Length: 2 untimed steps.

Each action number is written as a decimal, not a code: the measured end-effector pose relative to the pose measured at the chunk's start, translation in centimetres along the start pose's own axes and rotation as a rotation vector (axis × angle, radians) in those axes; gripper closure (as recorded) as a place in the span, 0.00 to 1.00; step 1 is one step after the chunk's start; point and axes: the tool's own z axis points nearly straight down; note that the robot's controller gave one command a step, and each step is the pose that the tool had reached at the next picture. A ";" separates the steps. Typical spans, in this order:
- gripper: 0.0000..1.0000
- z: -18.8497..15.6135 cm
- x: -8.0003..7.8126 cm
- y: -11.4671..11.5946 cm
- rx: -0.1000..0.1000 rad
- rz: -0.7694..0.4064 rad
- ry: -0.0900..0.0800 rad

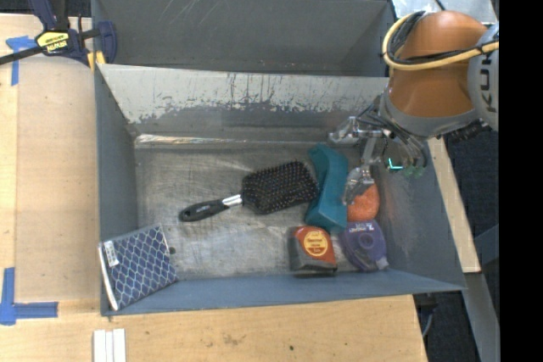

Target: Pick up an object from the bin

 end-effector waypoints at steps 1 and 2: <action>0.00 -0.4 -0.2 0.0 0.001 -0.002 -0.008; 0.00 5.2 -3.8 4.5 -0.004 0.053 -0.018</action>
Offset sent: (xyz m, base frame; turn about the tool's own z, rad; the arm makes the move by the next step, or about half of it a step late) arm 0.0417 0.0598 -0.0832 0.0628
